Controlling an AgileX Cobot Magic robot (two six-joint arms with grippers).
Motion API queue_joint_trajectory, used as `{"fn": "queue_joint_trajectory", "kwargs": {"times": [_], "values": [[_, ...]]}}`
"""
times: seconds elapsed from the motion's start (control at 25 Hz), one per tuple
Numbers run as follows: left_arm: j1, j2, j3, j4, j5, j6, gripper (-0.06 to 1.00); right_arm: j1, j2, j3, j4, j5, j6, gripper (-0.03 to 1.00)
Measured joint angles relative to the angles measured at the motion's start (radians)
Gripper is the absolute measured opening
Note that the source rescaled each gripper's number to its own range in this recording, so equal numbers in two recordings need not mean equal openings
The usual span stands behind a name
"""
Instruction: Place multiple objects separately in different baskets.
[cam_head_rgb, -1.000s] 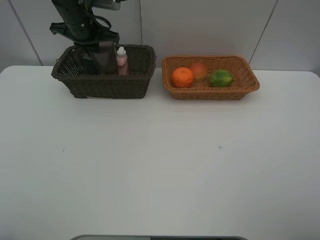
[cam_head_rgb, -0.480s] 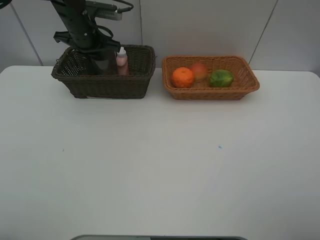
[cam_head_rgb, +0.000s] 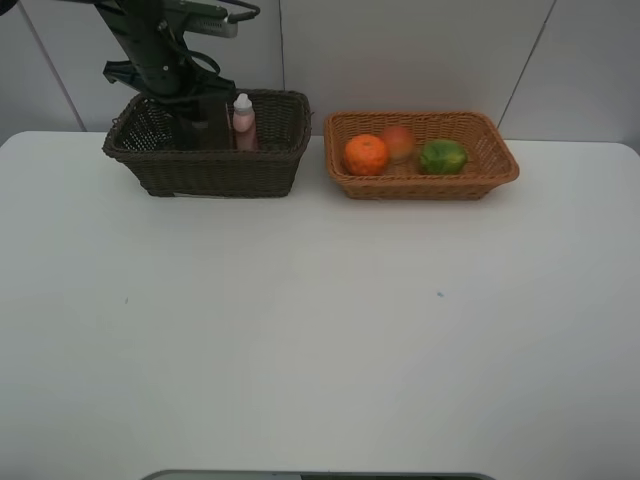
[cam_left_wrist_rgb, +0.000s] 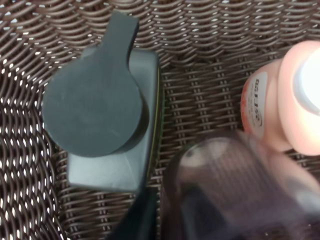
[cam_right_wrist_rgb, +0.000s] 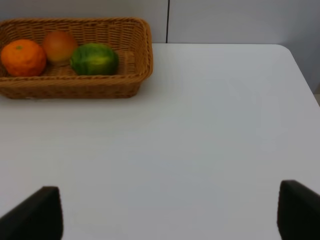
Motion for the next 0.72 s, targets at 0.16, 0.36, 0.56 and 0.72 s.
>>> {"fn": "queue_joint_trajectory", "kwargs": {"times": [0.16,0.36,0.56,0.72], "values": [[0.0,0.0,0.0,-0.001,-0.003,0.001,0.65,0.0,0.0,0.0,0.0,0.0,0.0,0.74],[0.0,0.0,0.0,-0.005,-0.002,0.001,0.91,0.0,0.0,0.0,0.0,0.0,0.0,0.74],[0.0,-0.004,0.0,-0.019,0.006,0.001,0.92,0.0,0.0,0.0,0.0,0.0,0.0,0.74],[-0.006,-0.037,0.0,-0.024,0.032,0.001,0.92,0.0,0.0,0.0,0.0,0.0,0.0,0.74]]}}
